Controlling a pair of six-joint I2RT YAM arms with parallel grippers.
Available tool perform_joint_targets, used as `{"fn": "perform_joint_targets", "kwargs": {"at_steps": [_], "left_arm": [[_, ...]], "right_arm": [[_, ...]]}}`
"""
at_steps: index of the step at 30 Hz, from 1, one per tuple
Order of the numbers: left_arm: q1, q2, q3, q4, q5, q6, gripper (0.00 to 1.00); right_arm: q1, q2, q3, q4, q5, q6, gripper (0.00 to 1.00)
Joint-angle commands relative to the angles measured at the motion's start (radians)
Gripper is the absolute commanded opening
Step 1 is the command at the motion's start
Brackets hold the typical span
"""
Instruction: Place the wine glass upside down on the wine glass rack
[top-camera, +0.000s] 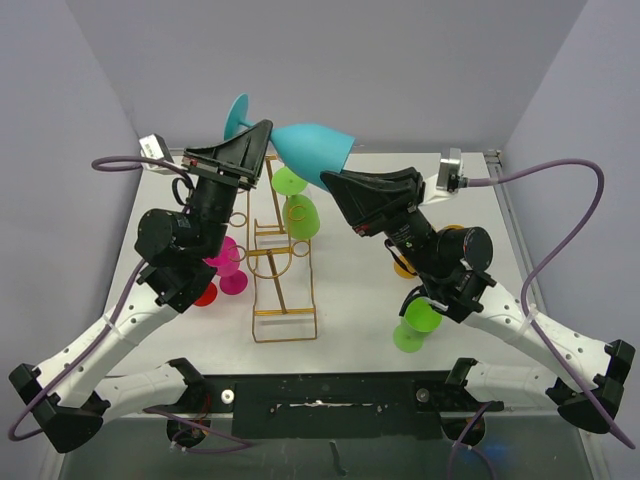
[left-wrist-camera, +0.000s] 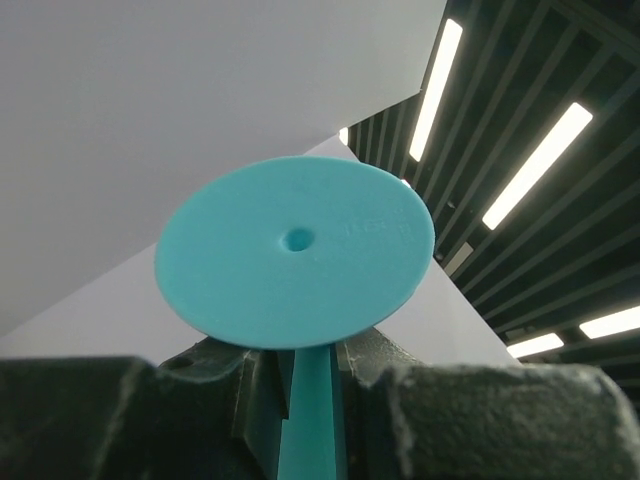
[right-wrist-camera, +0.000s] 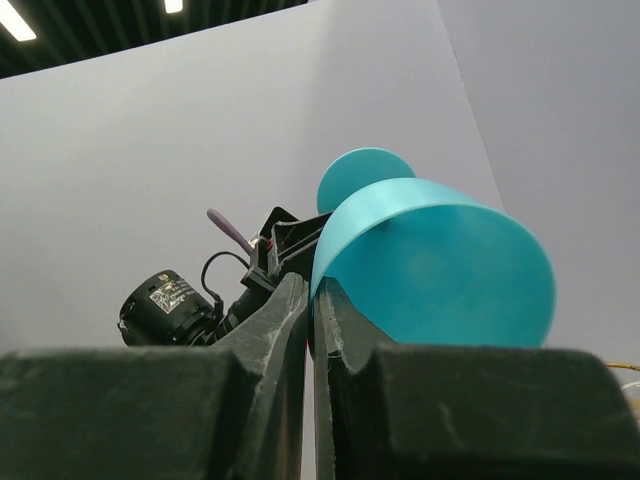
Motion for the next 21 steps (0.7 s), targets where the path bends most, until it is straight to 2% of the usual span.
{"fn": "perform_joint_targets", "kwargs": {"at_steps": [1,4,8,11,13,16,18,21], "left_arm": [[0.007,0.015,0.059,0.058,0.053,0.061,0.06],[0.006,0.021,0.073,0.065,0.073,0.086,0.01],[0.006,0.035,0.1,0.053,0.107,0.132,0.0],[0.006,0.043,0.129,0.014,0.121,0.188,0.0],[0.009,0.045,0.146,-0.013,0.135,0.228,0.0],[0.012,0.044,0.171,-0.062,0.158,0.31,0.0],[0.015,0.042,0.191,-0.103,0.185,0.377,0.0],[0.019,0.045,0.221,-0.165,0.245,0.475,0.0]], "right_arm": [[0.013,-0.022,-0.001,0.04,-0.011,-0.001,0.0],[0.014,-0.032,-0.005,0.02,-0.014,0.003,0.02],[0.014,-0.053,-0.006,-0.045,0.001,0.004,0.13],[0.013,-0.075,0.002,-0.12,0.04,-0.001,0.26],[0.013,-0.089,0.012,-0.188,0.056,-0.008,0.4],[0.013,-0.121,0.022,-0.326,0.106,-0.033,0.53],[0.012,-0.155,0.024,-0.416,0.155,-0.046,0.6],[0.011,-0.198,0.028,-0.503,0.206,-0.056,0.64]]}}
